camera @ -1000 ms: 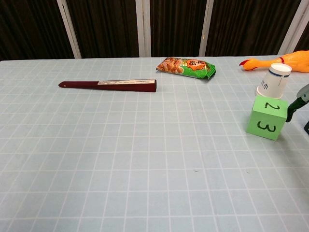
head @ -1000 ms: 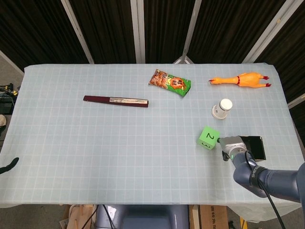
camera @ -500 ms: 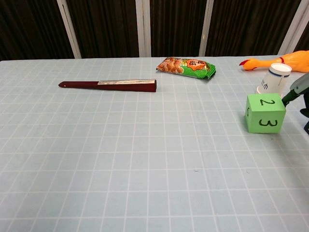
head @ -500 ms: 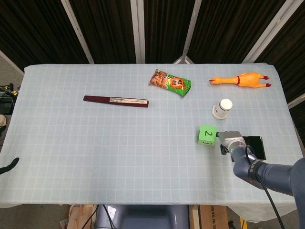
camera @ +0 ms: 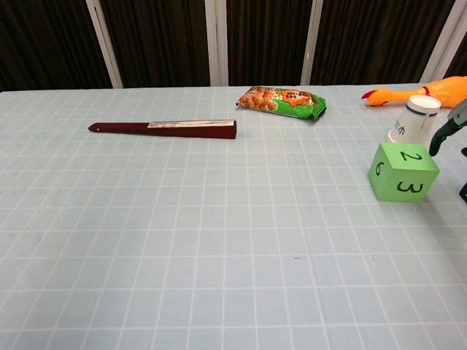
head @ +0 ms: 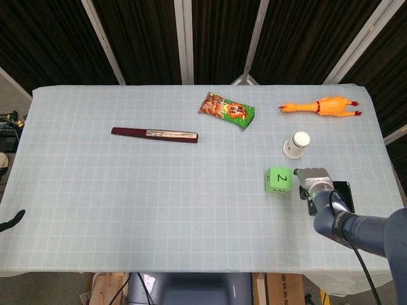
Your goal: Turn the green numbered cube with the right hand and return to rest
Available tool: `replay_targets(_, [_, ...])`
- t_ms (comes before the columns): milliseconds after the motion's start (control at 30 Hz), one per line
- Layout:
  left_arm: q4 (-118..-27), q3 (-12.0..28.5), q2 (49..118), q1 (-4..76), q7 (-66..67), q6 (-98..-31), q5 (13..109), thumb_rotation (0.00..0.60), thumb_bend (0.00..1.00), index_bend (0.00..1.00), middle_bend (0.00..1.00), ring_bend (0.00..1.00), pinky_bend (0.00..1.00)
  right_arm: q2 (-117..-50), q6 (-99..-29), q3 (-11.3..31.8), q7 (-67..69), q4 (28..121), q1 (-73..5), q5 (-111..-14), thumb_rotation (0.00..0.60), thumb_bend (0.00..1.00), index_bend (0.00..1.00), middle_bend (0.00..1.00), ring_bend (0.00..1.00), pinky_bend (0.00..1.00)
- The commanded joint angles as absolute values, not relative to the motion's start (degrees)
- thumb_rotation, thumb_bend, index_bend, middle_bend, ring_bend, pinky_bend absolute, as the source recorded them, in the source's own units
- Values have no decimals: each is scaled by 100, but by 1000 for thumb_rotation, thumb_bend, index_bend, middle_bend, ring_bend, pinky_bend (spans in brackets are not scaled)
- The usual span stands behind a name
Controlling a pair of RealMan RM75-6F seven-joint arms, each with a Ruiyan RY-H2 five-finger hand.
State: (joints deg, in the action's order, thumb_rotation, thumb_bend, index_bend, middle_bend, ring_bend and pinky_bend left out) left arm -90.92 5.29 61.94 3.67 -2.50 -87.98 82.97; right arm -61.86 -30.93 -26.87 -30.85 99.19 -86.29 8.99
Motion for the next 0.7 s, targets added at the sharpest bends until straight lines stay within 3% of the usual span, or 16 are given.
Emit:
replay_targets(33, [-9096,531,6199,364,-238,-8804,8295,600,268,0,0,0,12,-5972,-3652,-2717,-2993,10147,-8716,839,600,758,120,770,795,646])
replay_targets(167, [-9104,528,6208,360,-210,-8812,8295,600,268,0,0,0,12,-5481,-5225,-2441,-2733,11000,-8666,311,600,580,69,348,422,325])
replay_targets(267, [-9107,518,6208,358,-211,-8816,8316,600,268,0,0,0,12,-5029,-6399,-2080,-2126,11701,-8275,-486,600,479,60,196,275,227])
replay_targets(367, [-9105,508,6192,345,-260,-8839,8345,600,268,0,0,0,12,-4781,-7690,-1799,-1220,12277,-7428,-1841,600,452,61,130,205,156])
replay_targets(467, [-9099,502,6172,335,-319,-8844,8357,600,268,0,0,0,12,-4794,-8627,-1803,-463,12520,-6472,-3392,600,449,61,116,187,81])
replay_targets(700, [-9106,483,6125,299,-441,-8901,8415,600,268,0,0,0,12,-5265,-10299,-2659,27,11902,-4210,-7217,600,437,60,96,131,68])
